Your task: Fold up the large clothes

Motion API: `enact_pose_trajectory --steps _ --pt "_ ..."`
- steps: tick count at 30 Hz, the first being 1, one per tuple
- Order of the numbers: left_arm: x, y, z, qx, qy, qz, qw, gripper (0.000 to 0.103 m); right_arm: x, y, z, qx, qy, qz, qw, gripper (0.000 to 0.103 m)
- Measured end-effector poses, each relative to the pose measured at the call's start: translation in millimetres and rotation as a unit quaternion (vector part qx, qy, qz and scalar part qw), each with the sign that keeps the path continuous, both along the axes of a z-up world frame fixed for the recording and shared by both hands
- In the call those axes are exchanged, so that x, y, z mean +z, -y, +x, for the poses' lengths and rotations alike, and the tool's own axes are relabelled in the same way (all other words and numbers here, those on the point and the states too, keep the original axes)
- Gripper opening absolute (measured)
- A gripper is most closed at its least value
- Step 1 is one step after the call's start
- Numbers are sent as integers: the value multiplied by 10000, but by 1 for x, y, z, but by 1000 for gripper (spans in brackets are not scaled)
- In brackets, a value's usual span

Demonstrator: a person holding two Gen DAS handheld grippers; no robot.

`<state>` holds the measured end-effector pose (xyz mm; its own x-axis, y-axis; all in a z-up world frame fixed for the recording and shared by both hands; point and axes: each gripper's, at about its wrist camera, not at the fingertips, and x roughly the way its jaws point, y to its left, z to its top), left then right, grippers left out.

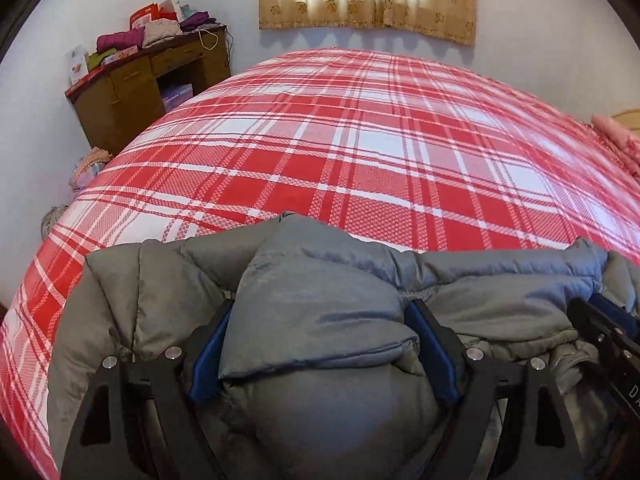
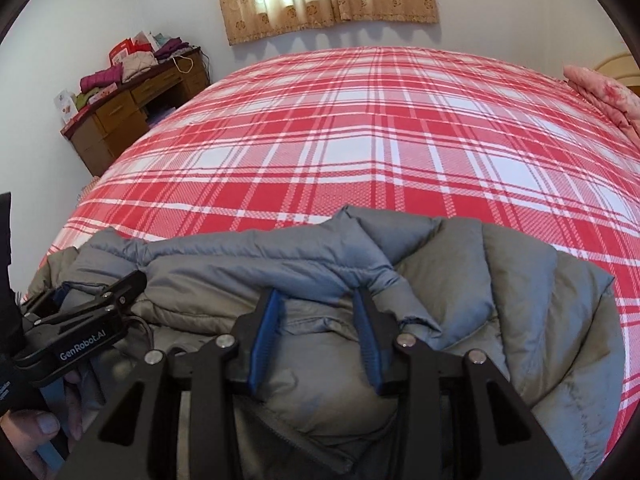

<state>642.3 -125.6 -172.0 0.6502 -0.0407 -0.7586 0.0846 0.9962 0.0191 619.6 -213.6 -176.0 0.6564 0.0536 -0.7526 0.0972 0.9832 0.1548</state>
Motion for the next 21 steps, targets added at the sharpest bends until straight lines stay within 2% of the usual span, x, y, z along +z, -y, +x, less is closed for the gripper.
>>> enact_pose_trajectory --steps 6,21 --pt "-1 3 -2 2 -7 130 9999 84 -2 -6 2 -6 -93 -265 9996 42" --pt "-2 2 -1 -1 -2 119 9999 85 -5 -14 6 -31 -186 -572 9982 42"
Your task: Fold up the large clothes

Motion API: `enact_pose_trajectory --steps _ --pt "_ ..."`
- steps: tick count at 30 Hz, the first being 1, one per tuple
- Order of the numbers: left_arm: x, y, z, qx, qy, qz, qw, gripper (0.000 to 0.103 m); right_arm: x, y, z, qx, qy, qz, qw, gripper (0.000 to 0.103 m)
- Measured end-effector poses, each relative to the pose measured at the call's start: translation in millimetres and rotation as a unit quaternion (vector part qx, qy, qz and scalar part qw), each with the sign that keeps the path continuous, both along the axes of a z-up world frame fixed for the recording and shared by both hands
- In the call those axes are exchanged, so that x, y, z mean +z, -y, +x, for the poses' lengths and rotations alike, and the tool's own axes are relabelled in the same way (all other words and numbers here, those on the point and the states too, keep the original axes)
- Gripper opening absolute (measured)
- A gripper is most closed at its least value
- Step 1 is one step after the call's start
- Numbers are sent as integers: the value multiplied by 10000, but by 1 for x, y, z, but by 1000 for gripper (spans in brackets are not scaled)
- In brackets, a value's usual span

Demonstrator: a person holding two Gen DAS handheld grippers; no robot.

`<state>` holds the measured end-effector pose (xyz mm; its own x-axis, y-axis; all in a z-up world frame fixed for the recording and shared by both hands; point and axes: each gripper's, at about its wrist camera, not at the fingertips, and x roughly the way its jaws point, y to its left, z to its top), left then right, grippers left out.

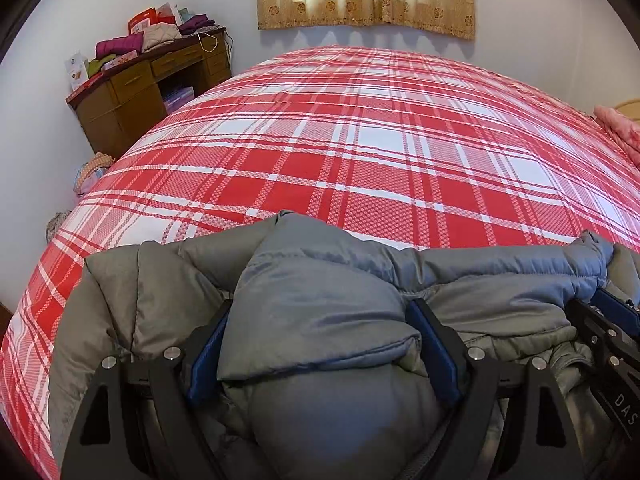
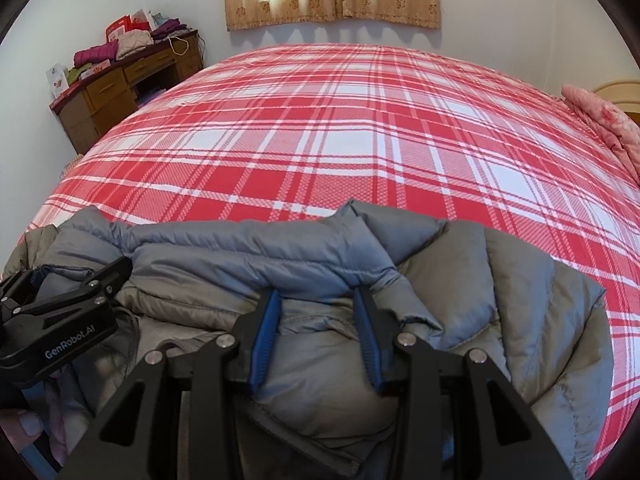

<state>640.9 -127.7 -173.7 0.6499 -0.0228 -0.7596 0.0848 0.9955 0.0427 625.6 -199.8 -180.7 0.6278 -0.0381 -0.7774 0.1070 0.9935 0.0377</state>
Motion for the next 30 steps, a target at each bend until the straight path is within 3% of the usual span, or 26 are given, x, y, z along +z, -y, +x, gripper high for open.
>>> enact_pose_trajectory --steps 5,8,11,13,15,18,20,26,30 --pt "-1 2 2 0 -3 78 10000 86 0 -3 3 3 -57 -103 9999 42" --pt "0 12 4 -55 -24 396 9992 88 2 -17 8 116 -244 -681 9973 42" --pt "23 -1 -3 -39 -184 362 9992 88 25 -15 -10 234 -244 -733 9967 49" --pt "55 -23 -30 -222 43 -228 9995 88 49 -9 -41 95 152 -663 9976 68" --pt "80 -44 -69 -384 265 -214 9987 88 62 -1 -73 31 246 -579 9980 71" --pt "94 -80 -138 -572 382 -138 9975 88 64 1 -130 0 157 -311 9994 71" --pt "90 -106 -194 -682 316 -70 9971 88 58 -5 -174 -71 26 -202 9998 72" --pt "51 -160 -329 -784 -55 215 9967 88 26 74 -327 -306 -408 99 9986 76" --pt "29 -184 -380 -544 -245 277 9978 88 17 110 -407 -612 -471 272 9966 84"
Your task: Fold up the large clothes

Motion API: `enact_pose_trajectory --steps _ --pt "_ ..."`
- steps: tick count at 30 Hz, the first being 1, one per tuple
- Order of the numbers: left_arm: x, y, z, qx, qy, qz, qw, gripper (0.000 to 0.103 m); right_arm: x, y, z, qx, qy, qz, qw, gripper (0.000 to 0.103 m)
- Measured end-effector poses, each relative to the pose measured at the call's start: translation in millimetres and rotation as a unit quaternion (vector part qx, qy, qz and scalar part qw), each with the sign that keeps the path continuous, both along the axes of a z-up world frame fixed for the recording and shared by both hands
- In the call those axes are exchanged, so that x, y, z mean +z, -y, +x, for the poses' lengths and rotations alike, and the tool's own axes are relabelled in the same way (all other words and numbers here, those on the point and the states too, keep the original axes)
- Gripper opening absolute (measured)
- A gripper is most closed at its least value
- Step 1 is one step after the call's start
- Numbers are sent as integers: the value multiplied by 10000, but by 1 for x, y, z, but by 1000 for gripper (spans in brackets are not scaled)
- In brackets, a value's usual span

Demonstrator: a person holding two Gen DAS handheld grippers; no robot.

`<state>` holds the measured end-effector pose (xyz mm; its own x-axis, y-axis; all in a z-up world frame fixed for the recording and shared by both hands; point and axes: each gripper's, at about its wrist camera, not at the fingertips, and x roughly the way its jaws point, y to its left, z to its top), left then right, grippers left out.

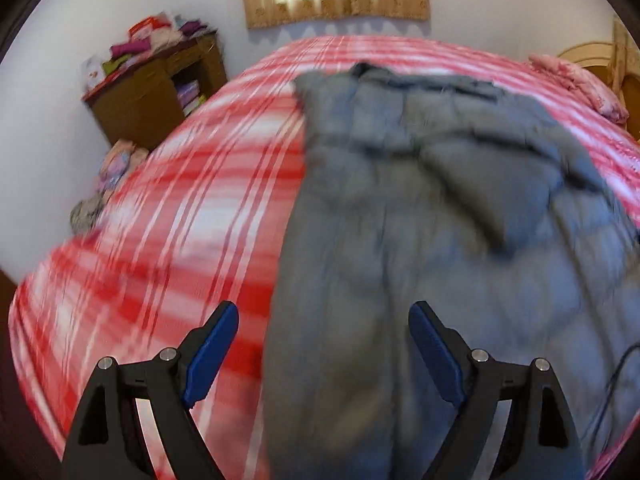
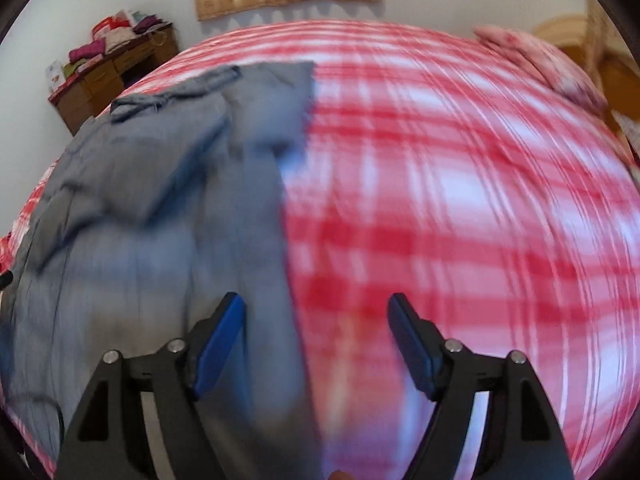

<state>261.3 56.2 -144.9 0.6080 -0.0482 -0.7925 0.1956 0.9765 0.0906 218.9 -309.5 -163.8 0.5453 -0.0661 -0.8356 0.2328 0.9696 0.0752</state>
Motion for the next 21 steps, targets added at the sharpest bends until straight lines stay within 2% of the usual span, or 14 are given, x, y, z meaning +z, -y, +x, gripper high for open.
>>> enact_pose_trajectory --steps 1,4,7,8,9,11,12,13,14,15,16,17,21 --pt "-4 -6 -8 86 -64 -67 9999 88 -2 5 -25 -127 -18 25 9999 87" --pt "-15 -26 -34 271 -375 -567 9973 88 -3 11 -64 -289 -24 136 9995 88" --pt "-28 -28 -46 275 -619 -774 9947 87 -2 4 -82 -290 43 210 9993 88" --pt "-33 -28 -48 254 -741 -947 9924 87 -3 1 -81 -219 82 235 9995 87" --pt "-36 -25 -51 240 -773 -1013 9916 87 -5 -1 -83 -157 104 235 9995 88" --pt "-36 -16 -55 98 -663 -873 9939 87 -10 -14 -79 -71 69 -14 10000 84" --pt "-35 -11 -58 -17 -630 -857 9943 87 -12 -16 -82 -31 79 -48 10000 76" --pt "-35 -9 -60 -78 -610 -878 9942 72 -11 -22 -79 89 112 -69 9999 57" --pt "-32 -6 -64 -241 -550 -883 9943 50 -9 -27 -78 216 153 -63 9996 43" --pt "-29 -4 -68 -361 -487 -874 9943 36 -6 -30 -77 355 205 71 9991 14" --pt "-24 -3 -72 -505 -451 -953 9931 16 -3 -31 -78 436 276 246 9984 12" --pt "-18 -4 -73 -551 -402 -1034 9923 12 3 -32 -80 473 379 309 9977 11" --pt "24 -22 -87 -679 130 -1524 9859 10 39 -23 -94 530 1052 570 9914 8"
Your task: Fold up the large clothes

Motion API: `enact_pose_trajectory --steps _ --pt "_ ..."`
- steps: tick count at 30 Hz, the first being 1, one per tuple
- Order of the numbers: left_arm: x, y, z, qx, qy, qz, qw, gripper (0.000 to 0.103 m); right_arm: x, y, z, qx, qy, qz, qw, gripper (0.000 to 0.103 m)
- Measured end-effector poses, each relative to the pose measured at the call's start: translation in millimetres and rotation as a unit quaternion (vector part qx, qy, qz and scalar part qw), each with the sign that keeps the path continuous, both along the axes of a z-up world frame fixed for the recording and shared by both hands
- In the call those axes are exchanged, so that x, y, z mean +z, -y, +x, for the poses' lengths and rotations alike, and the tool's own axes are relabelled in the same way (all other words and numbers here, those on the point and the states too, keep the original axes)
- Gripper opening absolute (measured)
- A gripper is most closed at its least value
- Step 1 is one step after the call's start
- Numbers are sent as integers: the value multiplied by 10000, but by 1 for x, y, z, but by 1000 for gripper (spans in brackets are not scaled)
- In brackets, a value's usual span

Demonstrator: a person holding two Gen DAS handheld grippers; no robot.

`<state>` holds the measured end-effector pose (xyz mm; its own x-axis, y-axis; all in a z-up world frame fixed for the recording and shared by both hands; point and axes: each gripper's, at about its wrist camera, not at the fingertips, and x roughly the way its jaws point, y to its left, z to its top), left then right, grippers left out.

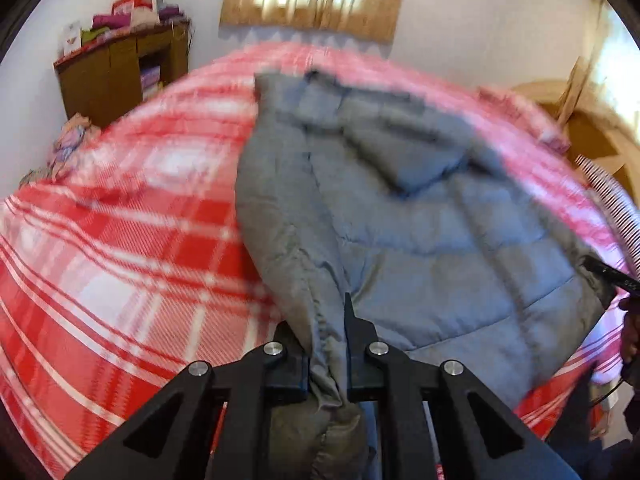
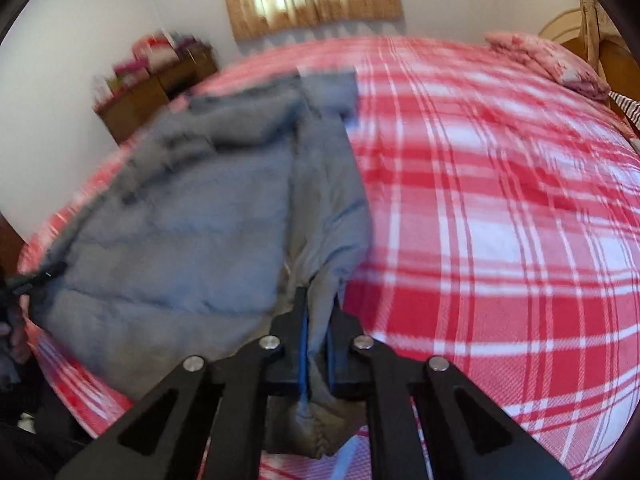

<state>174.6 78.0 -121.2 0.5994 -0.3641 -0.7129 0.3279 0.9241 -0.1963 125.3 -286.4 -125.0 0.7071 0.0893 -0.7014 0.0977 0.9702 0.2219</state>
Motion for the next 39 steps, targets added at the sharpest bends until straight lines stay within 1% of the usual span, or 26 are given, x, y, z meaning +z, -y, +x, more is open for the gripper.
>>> enact_pose_trajectory --steps 2,4,5,6,7,9,10,11,13,14,16,17,18,19,20,21,22,23,24,25,27,28,31,34,37,39 --pt "23 -8 -4 -36 201 -291 9994 10 27 11 -7 -52 358 198 9991 8" --pt "49 -13 -12 -121 447 -514 9976 9 52 16 -14 -45 652 280 9975 8" --pt "67 -15 -21 -209 613 -650 9958 9 67 16 -19 -21 813 300 9962 8" --pt "81 -18 -28 -276 700 -754 9943 9 76 15 -24 -5 925 310 9952 8" --pt "90 -21 -32 -325 741 -813 9934 9 94 16 -33 18 1119 323 9932 8" --pt "114 -25 -50 -488 877 -865 9912 9 118 12 -41 10 1370 342 9900 8" --pt "120 -26 -55 -522 921 -862 9906 9 124 10 -44 0 1453 359 9887 8" --pt "124 -27 -57 -539 931 -855 9905 9 133 13 -47 -30 1565 413 9868 8" --pt "121 -33 -50 -497 845 -756 9923 9 135 19 -39 -108 1588 553 9857 8" --pt "118 -35 -46 -479 814 -746 9927 9 133 23 -31 -115 1598 592 9853 8" --pt "104 -38 -16 -396 639 -857 9935 10 123 29 3 -102 1599 499 9858 7" --pt "95 -37 3 -363 545 -945 9934 10 116 34 19 -129 1563 467 9865 7" --pt "85 -36 27 -223 503 -998 9935 10 107 39 43 -146 1521 470 9871 7" --pt "77 -34 50 -80 503 -1078 9929 13 101 42 62 -194 1510 347 9877 7" --pt "72 -33 61 -12 527 -1135 9921 15 94 47 81 -304 1499 182 9881 7" --pt "68 -29 81 133 622 -1068 9922 17 88 53 98 -391 1449 223 9884 7" --pt "67 -24 94 241 699 -925 9930 20 82 61 115 -491 1385 292 9887 7" --pt "66 -18 112 367 802 -739 9934 20 76 67 131 -627 1320 278 9889 7" --pt "67 -15 124 394 883 -707 9928 21 71 75 144 -747 1250 347 9887 7" --pt "67 -15 136 417 891 -787 9920 23 65 83 156 -832 1176 454 9885 7" --pt "66 -17 157 490 877 -928 9906 26 56 93 175 -952 1066 481 9886 7" --pt "66 -17 163 526 873 -943 9903 27 54 95 180 -974 1040 472 9887 7" --pt "63 -17 186 655 775 -1049 9893 28 46 99 209 -1050 904 356 9897 7" --pt "68 -18 196 808 853 -1196 9858 28 38 103 232 -1107 820 346 9899 7" --pt "77 -12 199 874 1057 -1073 9847 30 31 107 247 -1161 696 348 9902 7" --pt "82 -7 201 822 1133 -983 9853 32 27 107 250 -1168 627 324 9906 7"
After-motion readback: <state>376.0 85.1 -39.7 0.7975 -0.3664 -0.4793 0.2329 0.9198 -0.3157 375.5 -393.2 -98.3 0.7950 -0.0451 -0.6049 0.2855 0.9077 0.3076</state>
